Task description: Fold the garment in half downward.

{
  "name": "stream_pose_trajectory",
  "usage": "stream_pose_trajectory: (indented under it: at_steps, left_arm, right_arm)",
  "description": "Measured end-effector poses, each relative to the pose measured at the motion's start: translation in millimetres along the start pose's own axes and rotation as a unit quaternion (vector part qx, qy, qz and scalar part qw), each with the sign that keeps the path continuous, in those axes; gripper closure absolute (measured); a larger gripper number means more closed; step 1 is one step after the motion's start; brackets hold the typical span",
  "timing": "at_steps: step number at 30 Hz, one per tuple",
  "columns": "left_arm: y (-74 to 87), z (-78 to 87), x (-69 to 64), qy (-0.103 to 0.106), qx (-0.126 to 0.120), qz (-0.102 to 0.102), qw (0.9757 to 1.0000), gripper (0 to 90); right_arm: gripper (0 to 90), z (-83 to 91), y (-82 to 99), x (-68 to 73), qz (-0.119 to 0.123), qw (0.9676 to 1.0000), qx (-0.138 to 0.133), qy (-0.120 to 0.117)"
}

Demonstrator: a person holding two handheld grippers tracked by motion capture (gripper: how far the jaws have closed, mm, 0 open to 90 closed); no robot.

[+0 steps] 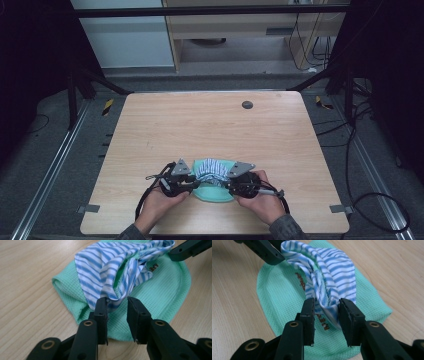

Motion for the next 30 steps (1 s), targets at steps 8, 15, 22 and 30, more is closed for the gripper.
stream_pose_trajectory:
  at_steps: [8, 15, 22, 30]
  left_arm:
    - [-5.0, -0.8, -0.8, 0.0, -0.013, -0.009, 0.9999, 76.9]
    - [-1.7, -0.7, -2.8, 0.01, -0.002, -0.019, 0.9998, 84.5]
    - [6.0, -2.3, -4.6, 0.016, 0.014, -0.024, 0.9995, 85.1]
    - [15.5, -2.9, -7.0, 0.021, 0.03, -0.031, 0.9989, 87.9]
  right_arm:
    - [70.0, -1.9, -8.6, -1.7, 0.003, 1.0, -0.006, 0.001]
    - [83.5, -2.3, -3.2, 4.7, 0.014, 0.9999, 0.003, -0.01]
    - [89.9, -4.8, 7.1, 8.6, 0.012, 0.9995, 0.018, -0.024]
    - [90.0, -9.7, 12.7, 14.1, 0.021, 0.9986, 0.04, -0.028]
Point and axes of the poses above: each handheld gripper's, and its own axes: z roughly backward along the jaws, y roughly out of its underside, x roughly to its left, the point moved 2 cm from there along -z, roughly forward along the jaws, and after that the axes turned 10 degrees about -x, right-handed, at the moved point
